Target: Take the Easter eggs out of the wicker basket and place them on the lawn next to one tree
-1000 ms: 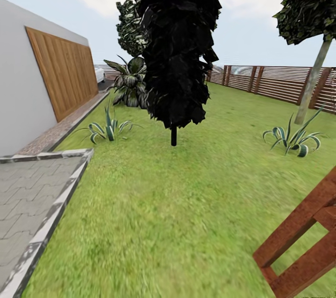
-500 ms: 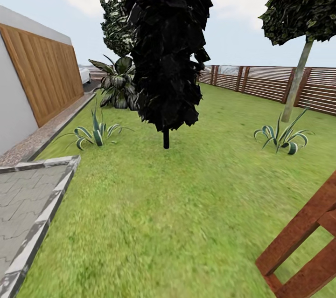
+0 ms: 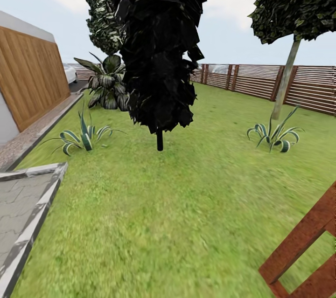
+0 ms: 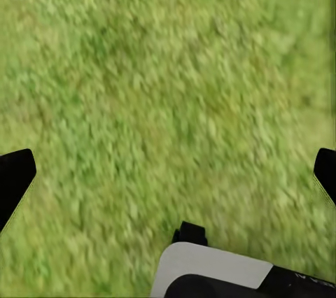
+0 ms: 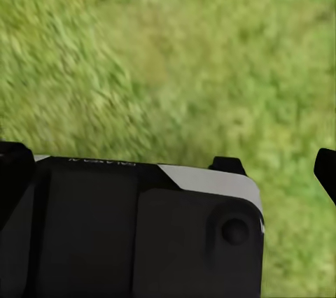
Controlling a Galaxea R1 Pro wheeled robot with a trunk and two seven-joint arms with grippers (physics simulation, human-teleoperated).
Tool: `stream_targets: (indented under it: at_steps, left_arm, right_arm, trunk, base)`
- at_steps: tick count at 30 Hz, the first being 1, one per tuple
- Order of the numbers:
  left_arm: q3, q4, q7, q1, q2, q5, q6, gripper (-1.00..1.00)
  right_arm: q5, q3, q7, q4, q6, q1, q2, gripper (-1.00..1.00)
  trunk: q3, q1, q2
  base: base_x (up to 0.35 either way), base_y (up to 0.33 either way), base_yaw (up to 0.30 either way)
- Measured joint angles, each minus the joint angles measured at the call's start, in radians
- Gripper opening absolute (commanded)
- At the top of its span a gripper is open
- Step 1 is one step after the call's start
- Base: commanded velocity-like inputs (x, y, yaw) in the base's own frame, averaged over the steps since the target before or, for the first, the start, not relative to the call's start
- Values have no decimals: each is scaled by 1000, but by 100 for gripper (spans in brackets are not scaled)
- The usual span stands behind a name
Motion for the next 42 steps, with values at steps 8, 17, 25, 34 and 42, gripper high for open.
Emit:
stream_targets:
  at_steps: [8, 17, 25, 34, 42]
  left_arm:
    - [0, 0, 0, 0, 0, 0, 0, 100]
    - [0, 0, 0, 0, 0, 0, 0, 100]
    - [0, 0, 0, 0, 0, 0, 0, 100]
    - [0, 0, 0, 0, 0, 0, 0, 100]
    - [0, 0, 0, 0, 0, 0, 0, 100]
  right_arm:
    - [0, 0, 0, 0, 1, 0, 0, 100]
    - [0, 0, 0, 0, 1, 0, 1, 100]
    - [0, 0, 0, 0, 1, 0, 1, 100]
    - [0, 0, 0, 0, 1, 0, 1, 100]
    - [0, 0, 0, 0, 1, 0, 1, 100]
  trunk:
    - [-7, 0, 0]
    - [-16, 0, 0]
    - [-23, 0, 0]
    - [-31, 0, 0]
    - [-39, 0, 0]
  base:
    - [313, 119, -228]
    - [313, 119, -228]
    - [313, 119, -228]
    - [313, 119, -227]
    - [313, 119, -224]
